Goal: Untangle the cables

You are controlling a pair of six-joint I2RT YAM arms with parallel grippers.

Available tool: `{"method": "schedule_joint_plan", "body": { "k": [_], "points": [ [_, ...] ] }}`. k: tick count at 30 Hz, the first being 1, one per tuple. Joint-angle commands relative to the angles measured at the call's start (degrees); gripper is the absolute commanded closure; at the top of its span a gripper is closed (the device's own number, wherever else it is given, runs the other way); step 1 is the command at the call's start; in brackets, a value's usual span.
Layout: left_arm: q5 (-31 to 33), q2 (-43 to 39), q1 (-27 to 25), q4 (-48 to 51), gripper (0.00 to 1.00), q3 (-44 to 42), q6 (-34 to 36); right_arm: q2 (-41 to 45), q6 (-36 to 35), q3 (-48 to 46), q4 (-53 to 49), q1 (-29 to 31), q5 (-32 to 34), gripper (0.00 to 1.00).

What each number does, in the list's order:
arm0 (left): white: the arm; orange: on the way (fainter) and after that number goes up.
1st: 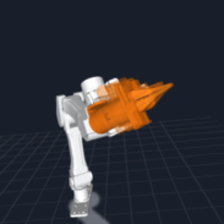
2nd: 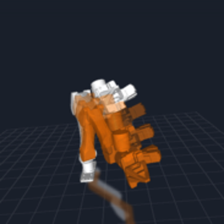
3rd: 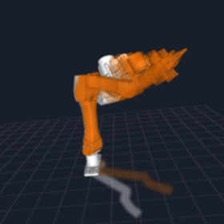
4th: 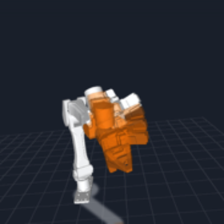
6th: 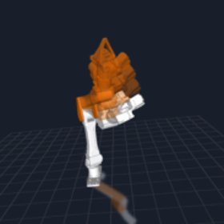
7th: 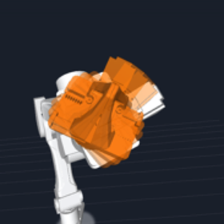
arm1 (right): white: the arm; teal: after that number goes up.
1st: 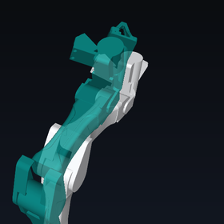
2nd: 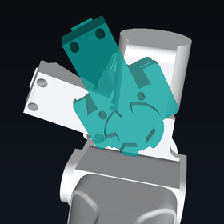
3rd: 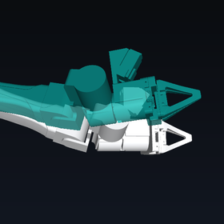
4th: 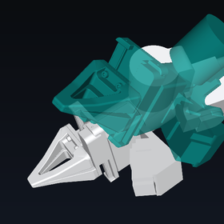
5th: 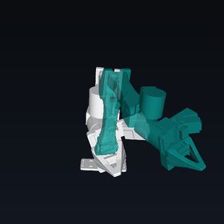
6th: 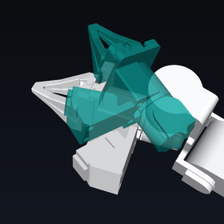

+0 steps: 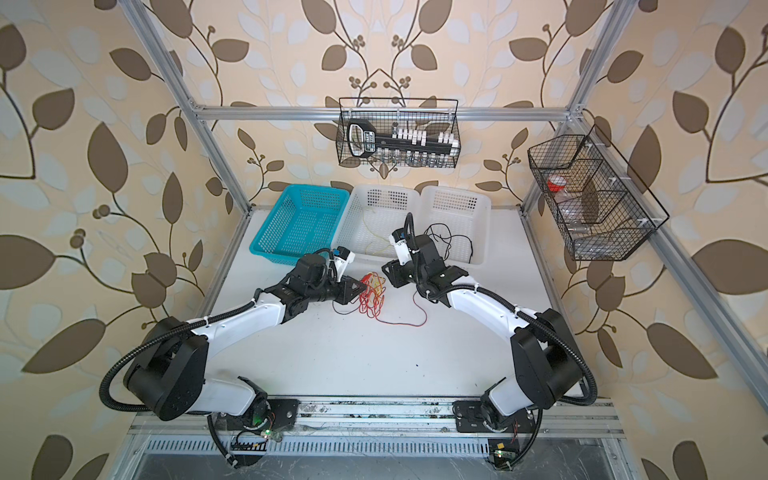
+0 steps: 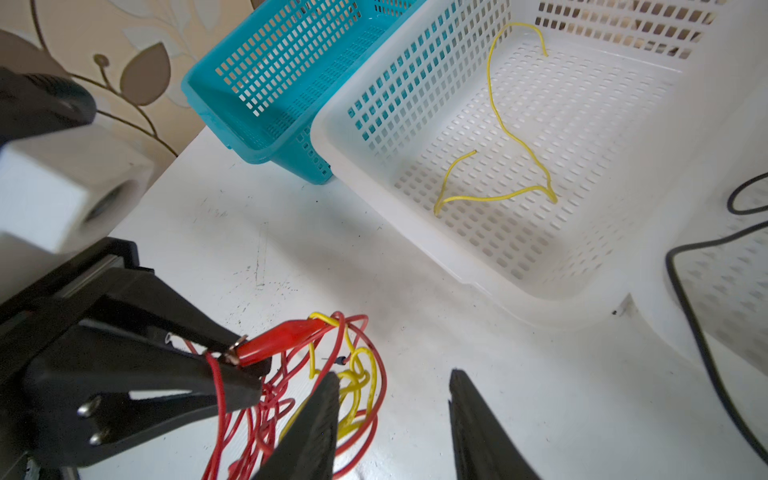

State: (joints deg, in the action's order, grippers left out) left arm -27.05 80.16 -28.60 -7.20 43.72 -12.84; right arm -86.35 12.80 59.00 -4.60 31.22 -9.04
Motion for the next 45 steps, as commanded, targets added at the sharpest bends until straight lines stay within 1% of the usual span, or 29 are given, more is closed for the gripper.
{"method": "schedule_joint_plan", "body": {
  "k": [1,7,12,18,23,28,31,36,41,45],
  "points": [
    [-0.7,-3.5,-1.1,-2.8,1.0,0.7,7.1,1.3,-0.6,-0.4,-1.4,0.2,-0.2,0.59],
    [1.4,-6.4,-1.3,-5.9,1.0,-0.8,10.9,3.0,0.2,-1.3,-2.8,0.2,-2.0,0.6],
    [1.5,-7.8,-1.4,-9.3,1.0,-2.5,14.9,5.6,1.0,-2.2,-4.0,0.1,-3.5,0.6],
    [0.8,-8.9,-1.5,-9.6,1.0,-3.0,19.8,8.0,1.0,-1.5,-5.7,0.0,-3.3,0.62],
    [1.1,-9.5,-1.5,-8.6,1.0,-2.7,20.5,8.8,-0.6,-0.7,-6.9,0.4,-3.3,0.65],
    [0.5,-8.6,-1.5,-7.3,1.0,-2.0,20.1,10.2,-1.4,-0.4,-5.4,2.0,-3.7,0.66],
    [0.4,-8.2,-1.5,-7.8,1.0,-2.0,19.9,9.4,-1.5,1.4,-6.8,2.4,-2.6,0.7],
    [-0.3,-7.6,-1.5,-6.7,1.0,-1.3,19.9,8.7,-2.1,2.4,-6.5,3.2,-3.3,0.7],
    [0.0,-6.8,-1.5,-5.5,1.0,-0.5,19.7,8.3,-2.2,3.2,-4.4,3.9,-8.9,0.7],
    [0.4,-6.6,-1.5,-5.4,1.0,-0.4,19.4,6.4,-1.5,4.1,-4.3,5.1,-10.9,0.7]
  ]
}}
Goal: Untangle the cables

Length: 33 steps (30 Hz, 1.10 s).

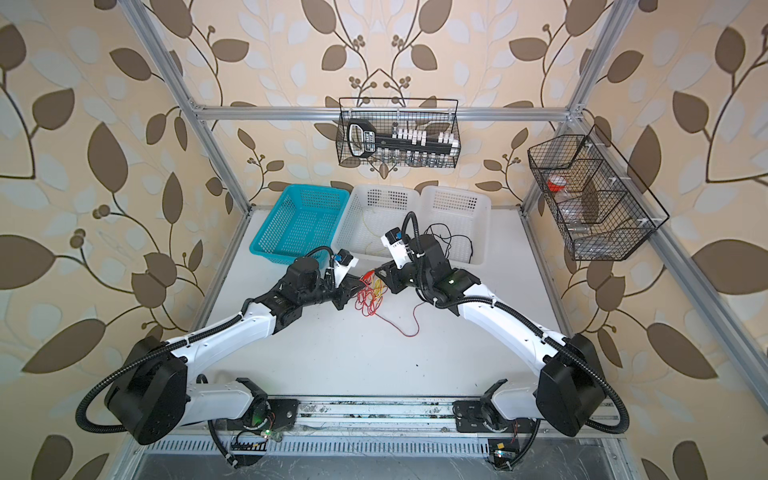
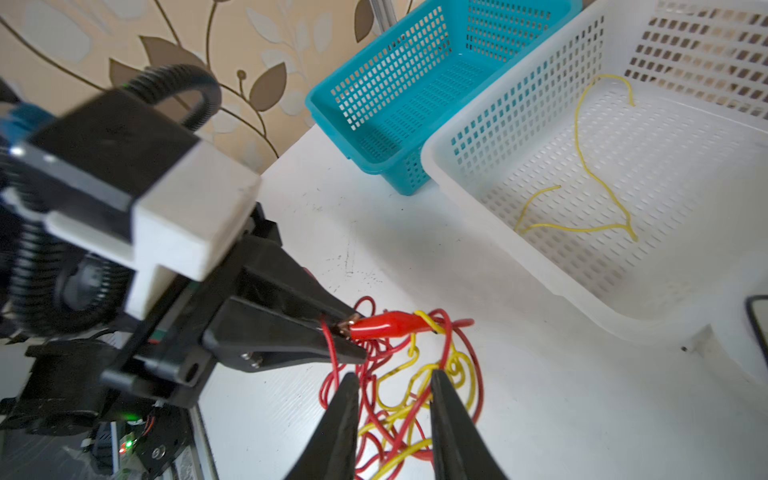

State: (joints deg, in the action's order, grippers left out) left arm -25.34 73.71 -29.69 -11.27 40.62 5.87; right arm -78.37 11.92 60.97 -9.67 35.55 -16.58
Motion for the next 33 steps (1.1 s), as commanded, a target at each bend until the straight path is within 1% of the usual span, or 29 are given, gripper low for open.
{"method": "schedule_joint_plan", "body": {
  "k": [1,5,7,11,16,17,19,22,24,25,26,30,33],
  "points": [
    [-1.2,-0.2,-0.5,-1.4,1.0,2.6,0.7,-2.3,-0.5,2.2,0.6,1.1,-3.4,0.7],
    [-0.4,-0.6,-0.4,-1.3,1.0,2.6,0.7,-5.2,0.1,2.5,-0.9,1.5,-1.9,0.72],
    [-0.1,-0.9,-0.5,-1.2,1.0,2.5,0.8,-6.0,0.1,2.4,-1.8,1.7,-0.2,0.73],
    [0.7,-1.6,-0.4,-1.4,1.0,2.1,0.8,-6.9,-0.4,2.3,-4.7,1.9,6.6,0.73],
    [1.1,-2.3,-0.4,-2.2,1.0,1.3,0.9,-6.6,-1.1,2.0,-6.7,1.9,13.1,0.72],
    [1.1,-2.4,-0.4,-2.3,1.0,1.1,1.0,-6.2,-1.4,2.0,-6.7,1.9,13.1,0.72],
    [1.2,-2.4,-0.5,-2.2,1.0,1.1,1.1,-4.8,-2.2,1.3,-5.9,1.8,10.9,0.71],
    [1.5,-2.2,-0.4,-2.1,1.0,0.9,1.2,-1.1,-2.9,-0.3,-3.2,1.8,7.7,0.66],
    [1.9,-2.0,-0.4,-2.8,1.0,0.4,1.2,1.4,-2.4,-0.8,-2.2,1.4,7.7,0.63],
    [2.1,-2.0,-0.4,-3.2,1.0,0.1,1.2,1.9,-1.9,-0.6,-2.5,1.0,8.1,0.63],
    [2.4,-2.1,-0.4,-3.9,1.0,-0.1,1.2,2.2,-1.4,-0.3,-3.3,0.2,8.3,0.63],
    [2.8,-2.8,-0.5,-5.8,1.0,-1.3,2.1,1.7,1.5,-0.1,-5.3,-4.9,4.4,0.63],
    [3.0,-3.6,-0.4,-6.9,1.0,-1.8,2.8,0.1,1.0,0.2,-7.5,-6.2,4.7,0.63]
  ]
}}
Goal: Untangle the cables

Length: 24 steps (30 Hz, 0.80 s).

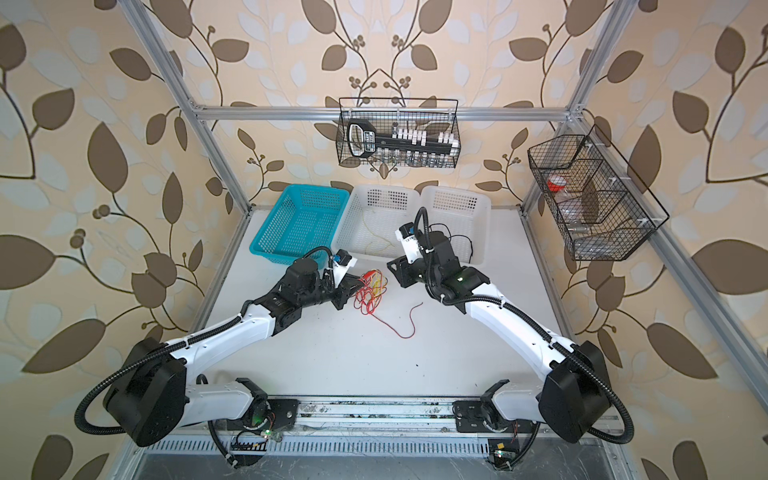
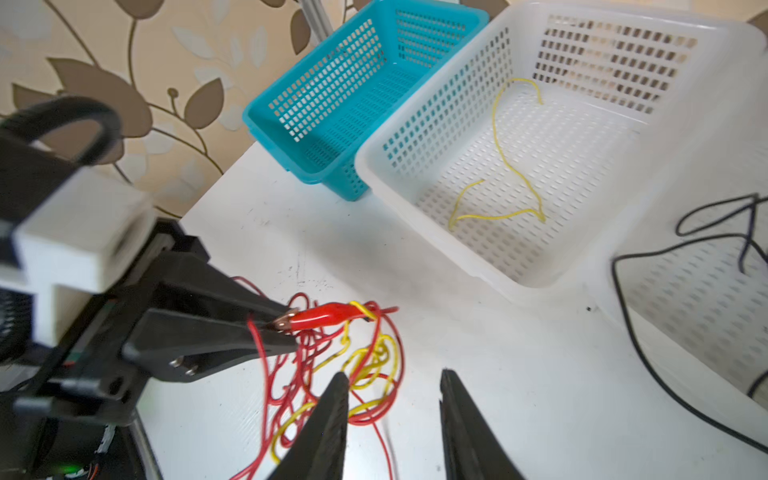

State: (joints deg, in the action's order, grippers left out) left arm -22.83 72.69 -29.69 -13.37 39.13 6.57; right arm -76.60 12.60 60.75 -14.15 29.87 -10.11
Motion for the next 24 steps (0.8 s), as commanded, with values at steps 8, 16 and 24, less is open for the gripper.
{"method": "schedule_joint_plan", "body": {
  "k": [8,16,24],
  "points": [
    [-1.0,-3.6,-0.5,-4.1,1.0,-0.2,3.5,-6.7,0.6,0.9,-1.6,-0.2,-7.7,0.61],
    [-1.5,-3.7,-0.4,-3.8,1.0,-0.3,2.8,-9.5,1.4,1.0,2.3,-0.1,-12.5,0.62],
    [-1.1,-3.7,-0.5,-4.0,1.0,-0.3,2.6,-11.4,1.3,2.1,2.8,0.1,-13.7,0.65]
  ]
}}
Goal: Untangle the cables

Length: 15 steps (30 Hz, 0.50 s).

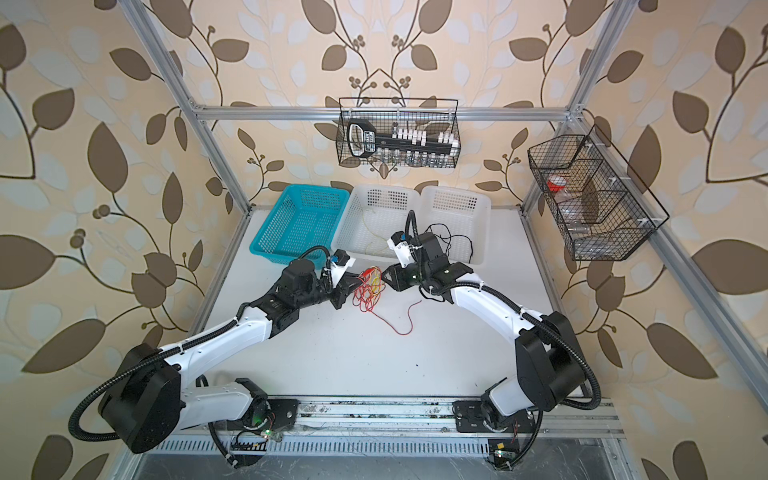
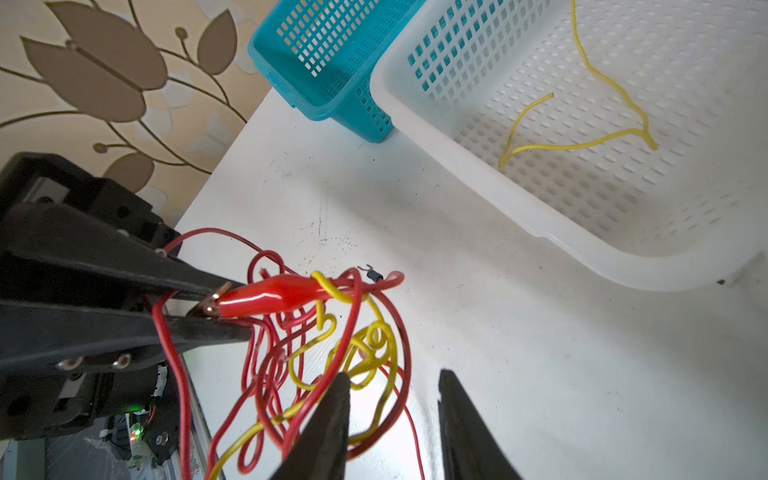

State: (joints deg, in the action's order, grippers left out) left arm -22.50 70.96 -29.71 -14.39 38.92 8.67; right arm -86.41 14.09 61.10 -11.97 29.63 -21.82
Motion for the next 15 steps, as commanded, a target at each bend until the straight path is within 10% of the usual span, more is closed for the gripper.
{"method": "schedule_joint_plan", "body": {
  "k": [1,15],
  "points": [
    [-1.4,-2.1,-0.4,-3.1,1.0,-0.2,0.5,-1.9,-0.2,1.8,0.6,0.4,-2.2,0.65],
    [-1.1,-2.6,-0.4,-5.0,1.0,-1.6,-0.4,-5.2,2.2,1.9,4.8,0.0,-7.6,0.72]
  ]
}}
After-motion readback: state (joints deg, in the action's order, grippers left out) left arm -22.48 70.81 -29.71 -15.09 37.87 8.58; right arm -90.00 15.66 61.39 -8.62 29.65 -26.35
